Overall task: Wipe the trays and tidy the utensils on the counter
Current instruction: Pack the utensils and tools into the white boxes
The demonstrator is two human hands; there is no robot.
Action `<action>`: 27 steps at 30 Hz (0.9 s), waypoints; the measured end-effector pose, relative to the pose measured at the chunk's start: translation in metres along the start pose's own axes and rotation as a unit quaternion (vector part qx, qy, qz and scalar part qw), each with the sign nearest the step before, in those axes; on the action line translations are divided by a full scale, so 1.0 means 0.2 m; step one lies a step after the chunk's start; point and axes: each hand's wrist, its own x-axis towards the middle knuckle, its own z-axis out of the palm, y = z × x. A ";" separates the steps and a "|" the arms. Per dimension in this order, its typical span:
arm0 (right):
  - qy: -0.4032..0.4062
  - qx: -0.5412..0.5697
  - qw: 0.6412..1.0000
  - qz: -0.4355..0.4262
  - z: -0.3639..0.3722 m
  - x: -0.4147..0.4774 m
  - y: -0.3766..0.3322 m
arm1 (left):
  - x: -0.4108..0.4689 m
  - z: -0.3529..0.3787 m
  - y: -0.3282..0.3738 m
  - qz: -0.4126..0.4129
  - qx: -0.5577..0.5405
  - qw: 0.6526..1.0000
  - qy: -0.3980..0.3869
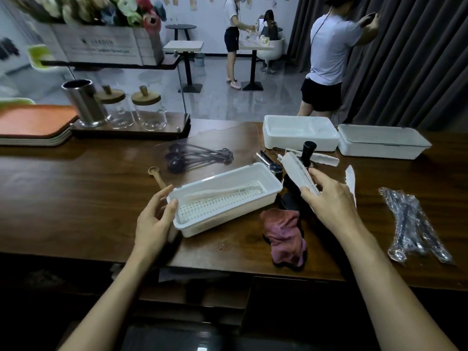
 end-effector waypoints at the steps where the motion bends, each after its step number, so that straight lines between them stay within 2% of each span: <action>1: -0.005 0.008 1.000 -0.002 0.01 0.00 -0.03 | 0.00 0.00 0.00 0.001 0.001 1.000 0.000; 13: -0.106 0.005 0.976 -0.188 0.20 0.01 -0.48 | 0.01 -0.02 -0.05 -0.006 -0.007 1.000 -0.013; 16: -0.134 0.040 0.964 -0.225 0.25 0.05 -0.59 | 0.02 -0.03 -0.07 -0.010 0.001 1.000 -0.012; 19: -0.152 0.113 0.949 -0.252 0.29 0.07 -0.71 | 0.02 -0.03 -0.07 -0.016 0.012 1.000 -0.013; 22: -0.202 0.171 0.925 -0.273 0.35 0.09 -0.77 | 0.02 -0.02 -0.06 -0.016 0.009 1.000 -0.009; 27: -0.292 0.121 0.910 -0.268 0.48 0.13 -0.70 | 0.02 -0.02 -0.06 -0.022 0.012 1.000 -0.014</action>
